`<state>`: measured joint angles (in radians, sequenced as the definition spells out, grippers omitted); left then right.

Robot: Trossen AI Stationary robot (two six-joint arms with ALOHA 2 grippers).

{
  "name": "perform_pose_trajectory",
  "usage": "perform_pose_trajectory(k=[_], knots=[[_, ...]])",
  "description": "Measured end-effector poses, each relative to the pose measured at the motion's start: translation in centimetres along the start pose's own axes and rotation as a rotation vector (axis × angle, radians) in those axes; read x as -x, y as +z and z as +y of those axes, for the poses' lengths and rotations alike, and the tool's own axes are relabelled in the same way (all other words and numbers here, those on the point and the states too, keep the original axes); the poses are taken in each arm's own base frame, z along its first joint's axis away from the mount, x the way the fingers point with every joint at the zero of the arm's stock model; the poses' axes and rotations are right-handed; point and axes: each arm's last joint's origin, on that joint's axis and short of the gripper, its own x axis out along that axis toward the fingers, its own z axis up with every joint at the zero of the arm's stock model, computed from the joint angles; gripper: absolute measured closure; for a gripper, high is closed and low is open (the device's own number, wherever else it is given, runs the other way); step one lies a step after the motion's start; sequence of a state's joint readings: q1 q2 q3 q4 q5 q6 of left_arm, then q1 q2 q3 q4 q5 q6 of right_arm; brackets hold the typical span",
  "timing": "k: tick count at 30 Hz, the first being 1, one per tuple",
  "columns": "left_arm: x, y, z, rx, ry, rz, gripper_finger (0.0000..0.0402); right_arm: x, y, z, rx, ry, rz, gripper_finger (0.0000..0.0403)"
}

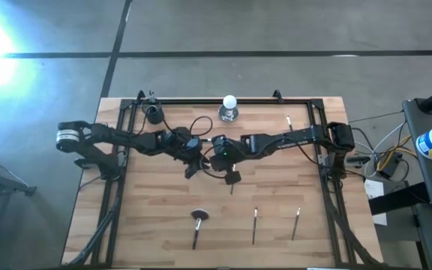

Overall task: Put items in baskets/containers
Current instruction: Put the black blush brush into the black brush holder

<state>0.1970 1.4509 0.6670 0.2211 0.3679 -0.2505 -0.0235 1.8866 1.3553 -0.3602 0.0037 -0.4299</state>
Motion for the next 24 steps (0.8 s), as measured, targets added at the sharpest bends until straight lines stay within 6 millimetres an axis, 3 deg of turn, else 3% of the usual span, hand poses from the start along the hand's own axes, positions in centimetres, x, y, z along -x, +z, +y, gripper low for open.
perform_pose_trajectory(k=[8,18,21,24], knots=[[-0.1,-0.3,0.1,-0.07,0.012,0.017,0.0266,0.2,0.4,-0.2,0.0,-0.009,-0.02,0.0392],[-1.7,-0.9,0.6,-0.1,0.025,0.008,0.0268,0.2,0.6,-0.3,-0.004,-0.017,-0.039,0.0392],[-1.7,-0.8,0.6,-0.106,0.026,-0.005,0.0293,0.2,0.6,-0.3,-0.01,-0.018,-0.04,0.0392],[-1.6,-0.8,0.6,-0.102,0.029,-0.008,0.0352,0.2,0.7,-0.3,-0.029,-0.021,-0.048,0.0392]])
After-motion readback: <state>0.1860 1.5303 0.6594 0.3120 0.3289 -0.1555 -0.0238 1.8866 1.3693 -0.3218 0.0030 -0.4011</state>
